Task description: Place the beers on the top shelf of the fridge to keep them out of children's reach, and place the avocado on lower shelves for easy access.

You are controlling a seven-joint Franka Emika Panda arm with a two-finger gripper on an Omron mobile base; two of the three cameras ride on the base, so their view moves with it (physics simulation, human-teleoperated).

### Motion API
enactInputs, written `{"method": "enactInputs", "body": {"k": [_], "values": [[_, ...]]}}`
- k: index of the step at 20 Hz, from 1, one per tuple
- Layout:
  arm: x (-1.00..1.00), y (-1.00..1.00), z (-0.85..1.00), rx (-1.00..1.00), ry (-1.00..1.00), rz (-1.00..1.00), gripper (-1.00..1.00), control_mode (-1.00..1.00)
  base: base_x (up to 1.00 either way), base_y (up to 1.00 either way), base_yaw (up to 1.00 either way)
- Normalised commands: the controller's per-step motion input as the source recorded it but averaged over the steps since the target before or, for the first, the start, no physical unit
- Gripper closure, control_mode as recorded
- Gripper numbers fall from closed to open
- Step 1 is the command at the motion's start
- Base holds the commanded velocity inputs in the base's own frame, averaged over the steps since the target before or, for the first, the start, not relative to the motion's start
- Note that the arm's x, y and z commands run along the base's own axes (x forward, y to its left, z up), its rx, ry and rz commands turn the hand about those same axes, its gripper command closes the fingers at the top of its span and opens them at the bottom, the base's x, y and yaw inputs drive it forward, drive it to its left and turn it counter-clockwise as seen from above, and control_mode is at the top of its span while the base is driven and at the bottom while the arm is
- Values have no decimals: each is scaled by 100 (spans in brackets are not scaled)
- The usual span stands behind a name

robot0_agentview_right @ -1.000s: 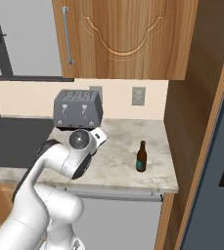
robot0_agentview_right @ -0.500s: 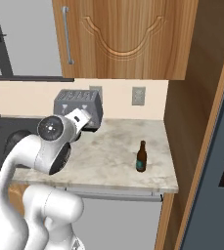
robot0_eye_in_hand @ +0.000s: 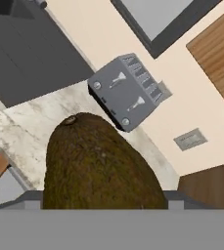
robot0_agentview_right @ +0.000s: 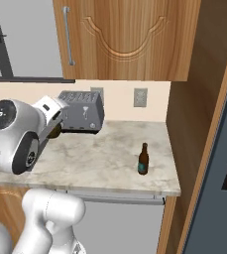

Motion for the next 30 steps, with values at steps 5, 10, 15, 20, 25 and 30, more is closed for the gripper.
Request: {"method": "enactInputs", "body": {"k": [5,10,15,20,25,30], "values": [[-51,0,0,-6,0,2,100,-100,0,0,0],[-50,0,0,-5,0,2,100,-100,0,0,0],[-45,0,14,-7,0,0,100,-100,0,0,0],[-22,0,11,-4,0,0,100,100,-35,0,0],[0,0,0,0,0,0,100,100,-46,-25,0],[0,0,0,0,0,0,100,100,-39,-44,0]]}}
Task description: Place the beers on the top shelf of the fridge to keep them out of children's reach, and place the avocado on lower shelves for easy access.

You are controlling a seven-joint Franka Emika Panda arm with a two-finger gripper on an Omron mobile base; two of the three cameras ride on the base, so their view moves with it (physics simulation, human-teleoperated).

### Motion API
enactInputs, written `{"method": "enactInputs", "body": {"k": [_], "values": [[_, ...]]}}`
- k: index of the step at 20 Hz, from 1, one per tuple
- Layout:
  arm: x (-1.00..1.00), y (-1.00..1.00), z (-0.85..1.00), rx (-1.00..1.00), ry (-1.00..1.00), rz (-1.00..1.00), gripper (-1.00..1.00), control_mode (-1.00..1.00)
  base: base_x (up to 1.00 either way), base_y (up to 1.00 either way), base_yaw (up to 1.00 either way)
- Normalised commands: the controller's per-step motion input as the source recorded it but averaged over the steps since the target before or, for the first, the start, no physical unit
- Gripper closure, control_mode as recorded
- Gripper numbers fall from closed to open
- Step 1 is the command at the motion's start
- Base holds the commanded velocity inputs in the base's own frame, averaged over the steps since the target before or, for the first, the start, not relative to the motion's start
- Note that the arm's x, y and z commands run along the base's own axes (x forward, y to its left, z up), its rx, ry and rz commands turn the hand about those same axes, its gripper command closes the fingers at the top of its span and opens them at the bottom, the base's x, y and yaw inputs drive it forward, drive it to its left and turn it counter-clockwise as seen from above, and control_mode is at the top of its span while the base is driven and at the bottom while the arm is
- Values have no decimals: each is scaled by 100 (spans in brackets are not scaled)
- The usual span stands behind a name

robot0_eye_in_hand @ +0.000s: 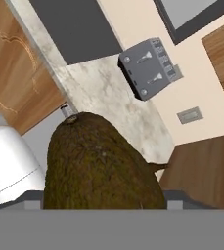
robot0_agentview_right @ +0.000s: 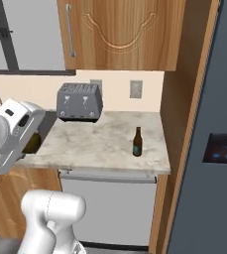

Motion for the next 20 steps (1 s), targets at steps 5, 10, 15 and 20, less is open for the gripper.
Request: {"method": "enactInputs", "body": {"k": [5,10,15,20], "values": [[0,0,0,0,0,0,100,100,-23,-68,0],[0,0,0,0,0,0,100,100,-5,-93,0],[0,0,0,0,0,0,100,100,-10,-97,0],[0,0,0,0,0,0,100,100,-43,-82,0]]}}
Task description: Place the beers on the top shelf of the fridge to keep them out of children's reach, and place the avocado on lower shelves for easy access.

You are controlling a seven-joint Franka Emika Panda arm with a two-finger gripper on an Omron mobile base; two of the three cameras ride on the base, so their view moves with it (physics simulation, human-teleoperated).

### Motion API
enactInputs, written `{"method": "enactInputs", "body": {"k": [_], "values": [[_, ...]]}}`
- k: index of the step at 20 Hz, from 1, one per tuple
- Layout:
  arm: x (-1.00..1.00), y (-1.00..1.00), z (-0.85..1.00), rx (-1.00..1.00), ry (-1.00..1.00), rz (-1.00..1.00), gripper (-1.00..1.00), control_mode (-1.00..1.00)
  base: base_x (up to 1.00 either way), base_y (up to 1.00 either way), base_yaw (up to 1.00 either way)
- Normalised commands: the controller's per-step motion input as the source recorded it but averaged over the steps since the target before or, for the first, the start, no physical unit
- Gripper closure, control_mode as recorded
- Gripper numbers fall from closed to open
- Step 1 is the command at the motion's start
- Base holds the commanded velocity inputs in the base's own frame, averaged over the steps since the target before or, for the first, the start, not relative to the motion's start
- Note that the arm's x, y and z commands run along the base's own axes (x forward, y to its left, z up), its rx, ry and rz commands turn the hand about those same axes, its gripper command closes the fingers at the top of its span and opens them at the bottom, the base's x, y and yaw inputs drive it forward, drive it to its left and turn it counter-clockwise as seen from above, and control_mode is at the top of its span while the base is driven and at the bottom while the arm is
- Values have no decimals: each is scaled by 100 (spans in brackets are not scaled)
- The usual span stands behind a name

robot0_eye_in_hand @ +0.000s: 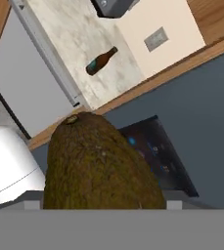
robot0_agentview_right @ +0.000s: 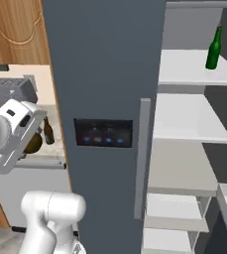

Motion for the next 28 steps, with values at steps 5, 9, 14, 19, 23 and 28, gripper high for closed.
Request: {"method": "enactInputs", "body": {"k": [5,9,14,19,23,28], "values": [[0,0,0,0,0,0,100,100,-39,-69,0],[0,0,0,0,0,0,100,100,-11,-72,0],[0,0,0,0,0,0,100,100,0,-74,0],[0,0,0,0,0,0,100,100,0,-66,0],[0,0,0,0,0,0,100,100,2,-37,0],[0,0,0,0,0,0,100,100,1,-2,0]]}}
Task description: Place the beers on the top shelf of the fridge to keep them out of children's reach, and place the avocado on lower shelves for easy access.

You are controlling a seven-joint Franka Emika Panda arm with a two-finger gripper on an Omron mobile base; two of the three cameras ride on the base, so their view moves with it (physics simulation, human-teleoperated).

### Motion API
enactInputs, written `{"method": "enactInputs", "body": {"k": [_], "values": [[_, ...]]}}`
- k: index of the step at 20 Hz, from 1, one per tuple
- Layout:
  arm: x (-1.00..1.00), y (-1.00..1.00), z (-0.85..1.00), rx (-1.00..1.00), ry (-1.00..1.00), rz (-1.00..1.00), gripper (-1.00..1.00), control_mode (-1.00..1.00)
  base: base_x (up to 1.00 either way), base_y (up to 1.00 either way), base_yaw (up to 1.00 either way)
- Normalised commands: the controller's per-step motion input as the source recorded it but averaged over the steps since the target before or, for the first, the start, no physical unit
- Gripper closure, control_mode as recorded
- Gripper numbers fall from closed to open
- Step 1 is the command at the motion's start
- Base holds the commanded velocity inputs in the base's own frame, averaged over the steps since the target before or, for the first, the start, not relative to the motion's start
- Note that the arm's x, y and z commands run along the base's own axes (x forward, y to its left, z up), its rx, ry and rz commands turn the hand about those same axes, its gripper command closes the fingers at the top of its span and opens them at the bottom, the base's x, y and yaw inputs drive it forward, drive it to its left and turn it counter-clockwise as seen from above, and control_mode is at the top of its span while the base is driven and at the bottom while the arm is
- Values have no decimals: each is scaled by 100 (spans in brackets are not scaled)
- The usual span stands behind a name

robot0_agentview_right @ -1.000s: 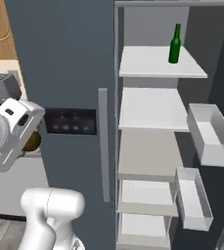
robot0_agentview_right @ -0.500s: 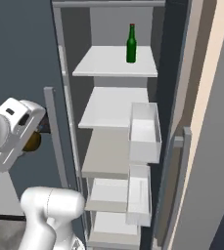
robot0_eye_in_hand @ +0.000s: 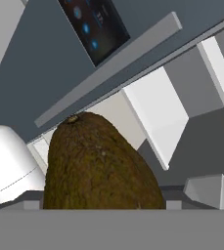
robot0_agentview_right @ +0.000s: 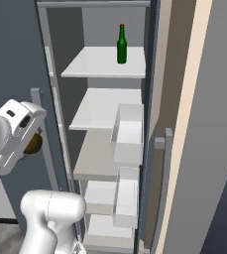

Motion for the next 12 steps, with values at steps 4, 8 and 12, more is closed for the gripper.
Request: {"method": "enactInputs", "body": {"k": [4,8,12], "values": [[9,0,0,0,0,0,100,-100,9,0,0],[52,-15,0,1,0,0,100,-100,0,0,0],[68,-24,-2,4,0,0,100,-100,0,0,0]]}}
